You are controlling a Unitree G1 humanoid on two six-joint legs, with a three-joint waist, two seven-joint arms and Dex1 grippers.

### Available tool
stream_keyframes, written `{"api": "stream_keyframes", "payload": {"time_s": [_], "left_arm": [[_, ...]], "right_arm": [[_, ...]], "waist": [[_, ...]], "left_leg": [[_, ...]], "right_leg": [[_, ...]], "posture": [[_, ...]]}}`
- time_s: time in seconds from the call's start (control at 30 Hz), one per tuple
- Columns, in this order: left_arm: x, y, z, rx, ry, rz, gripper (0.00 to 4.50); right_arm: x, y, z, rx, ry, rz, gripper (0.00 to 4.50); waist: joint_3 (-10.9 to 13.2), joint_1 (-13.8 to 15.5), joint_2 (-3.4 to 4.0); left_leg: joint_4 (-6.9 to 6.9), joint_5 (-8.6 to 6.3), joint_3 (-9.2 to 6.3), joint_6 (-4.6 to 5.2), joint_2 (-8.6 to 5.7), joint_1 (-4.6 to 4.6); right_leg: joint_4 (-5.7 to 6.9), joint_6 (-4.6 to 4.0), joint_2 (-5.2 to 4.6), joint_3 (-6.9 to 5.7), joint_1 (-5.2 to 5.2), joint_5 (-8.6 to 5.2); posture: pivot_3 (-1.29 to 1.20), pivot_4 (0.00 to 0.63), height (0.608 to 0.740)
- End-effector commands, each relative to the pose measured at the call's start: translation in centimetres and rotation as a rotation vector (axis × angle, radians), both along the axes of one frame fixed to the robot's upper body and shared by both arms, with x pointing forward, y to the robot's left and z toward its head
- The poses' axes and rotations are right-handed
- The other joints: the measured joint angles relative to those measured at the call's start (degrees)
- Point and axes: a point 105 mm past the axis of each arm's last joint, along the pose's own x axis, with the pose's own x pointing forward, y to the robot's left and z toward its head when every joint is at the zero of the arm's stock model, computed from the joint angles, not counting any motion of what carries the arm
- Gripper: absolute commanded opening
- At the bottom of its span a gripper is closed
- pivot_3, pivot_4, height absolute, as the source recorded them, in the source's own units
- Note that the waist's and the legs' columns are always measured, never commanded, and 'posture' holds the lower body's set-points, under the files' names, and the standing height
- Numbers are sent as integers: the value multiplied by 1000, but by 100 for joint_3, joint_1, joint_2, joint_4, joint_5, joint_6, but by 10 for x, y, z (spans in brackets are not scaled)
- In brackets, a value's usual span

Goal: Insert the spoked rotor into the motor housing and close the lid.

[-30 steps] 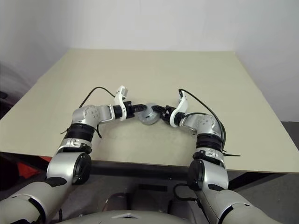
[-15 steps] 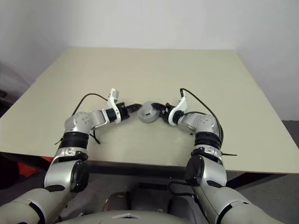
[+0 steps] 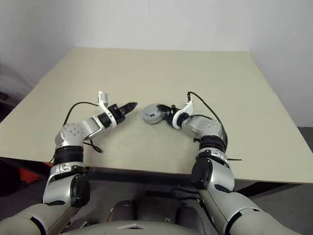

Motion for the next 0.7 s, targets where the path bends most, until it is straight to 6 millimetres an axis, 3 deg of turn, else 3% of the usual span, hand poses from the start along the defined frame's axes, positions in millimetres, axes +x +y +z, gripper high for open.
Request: {"api": "stream_keyframes", "payload": {"time_s": [0.03,0.4,0.53,0.7], "left_arm": [[-2,10,12,-5,-50,34,0],[-13,36,16,-110,-50,111,0],[-13,44,15,-151,-44,156,828],[-16,39,14,-206,-23,129,2515]], "right_arm": [[16,1,44,98,-118,-33,2061],[16,8,78,197,-172,-1,2061],[15,9,83,205,-185,10,2061],[9,13,89,220,-203,55,2061]], "waist": [[1,2,0],[4,2,-3],[4,6,-4],[7,19,-8]], "left_leg": [[0,0,0,-1,1,0],[11,0,-1,-1,0,-1],[24,-1,-3,-2,1,-2],[36,-1,-5,-3,2,-3]], "right_leg": [[0,0,0,0,0,0],[29,0,1,1,-8,0],[40,0,0,3,-8,0],[49,1,0,3,-8,0]], "posture": [[0,0,740],[0,0,740],[0,0,740],[0,0,740]]}}
